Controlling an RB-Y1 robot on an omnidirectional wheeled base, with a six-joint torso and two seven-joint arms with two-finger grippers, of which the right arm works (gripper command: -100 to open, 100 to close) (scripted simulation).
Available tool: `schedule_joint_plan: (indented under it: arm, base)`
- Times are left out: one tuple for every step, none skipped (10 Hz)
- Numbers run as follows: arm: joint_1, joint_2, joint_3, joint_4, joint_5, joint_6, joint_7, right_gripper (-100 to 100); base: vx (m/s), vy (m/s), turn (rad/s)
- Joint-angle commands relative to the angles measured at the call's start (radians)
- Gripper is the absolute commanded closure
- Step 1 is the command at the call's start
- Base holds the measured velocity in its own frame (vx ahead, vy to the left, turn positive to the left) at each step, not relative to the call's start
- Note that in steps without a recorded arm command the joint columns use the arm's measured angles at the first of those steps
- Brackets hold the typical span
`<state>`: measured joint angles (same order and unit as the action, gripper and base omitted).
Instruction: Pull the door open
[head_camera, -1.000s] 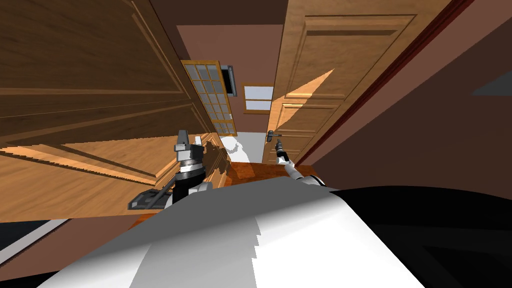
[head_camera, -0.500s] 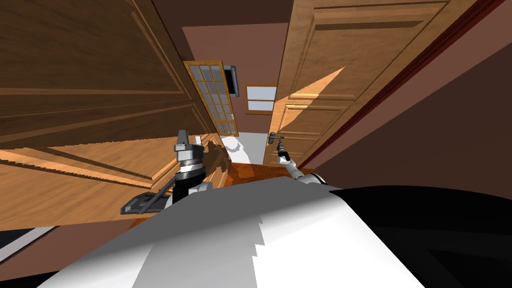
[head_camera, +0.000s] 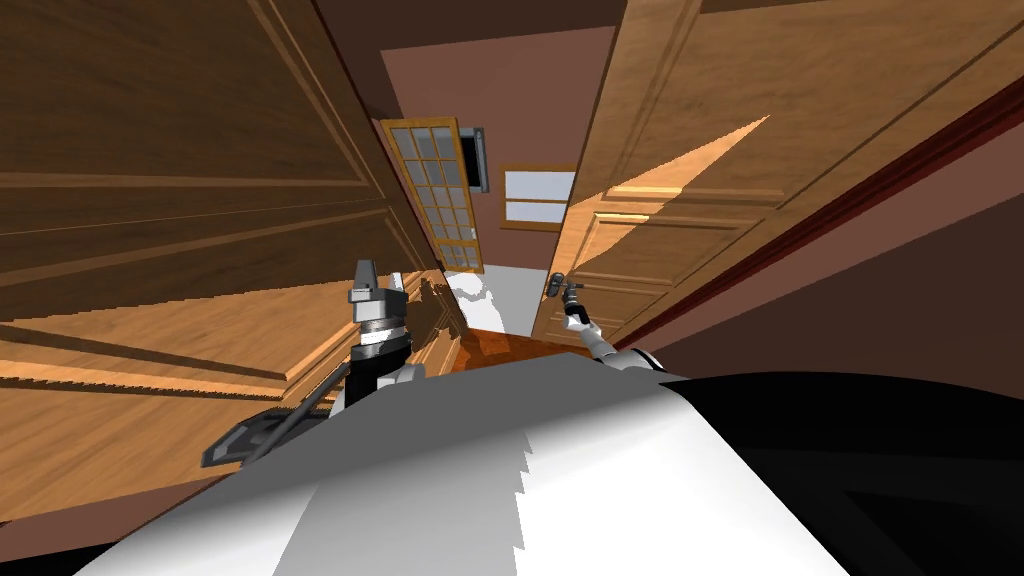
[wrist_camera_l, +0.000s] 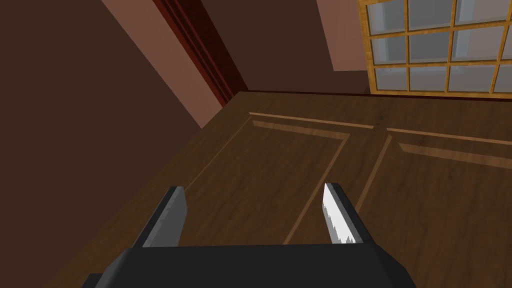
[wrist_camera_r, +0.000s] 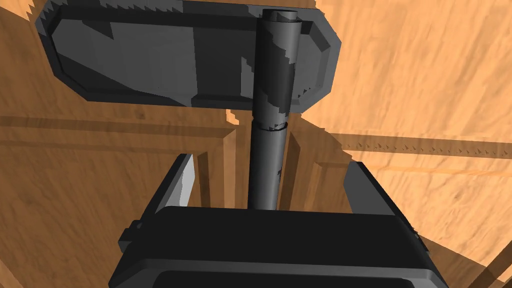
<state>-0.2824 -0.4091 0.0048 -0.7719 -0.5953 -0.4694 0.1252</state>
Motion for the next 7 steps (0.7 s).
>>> schedule_joint_plan:
  arm:
    - [0.008,-0.031,-0.006,0.016,-0.005,-0.012,-0.03,-100]
    - [0.008,-0.031,-0.006,0.016,-0.005,-0.012,-0.03,-100]
    - [0.016,-0.026,-0.01,-0.003,-0.006,-0.002,-0.019,-100]
    - [0.016,-0.026,-0.01,-0.003,-0.006,-0.002,-0.019,100]
    - [0.016,-0.026,-0.01,-0.003,-0.006,-0.002,-0.019,100]
    - [0.016,-0.026,-0.01,-0.003,-0.006,-0.002,-0.019,100]
    - [0.016,-0.026,-0.01,-0.003,-0.006,-0.002,-0.019,100]
  base:
    - [0.172,-0.011,0.157]
    - [0.145,-0.011,0.053]
    - [0.054,-0.006,0.002]
    - [-0.005,0.0,0.001]
    - [-0.019,0.001,0.003]
    - [-0.018,0.002,0.006]
    - [-0.011,0.001,0.001]
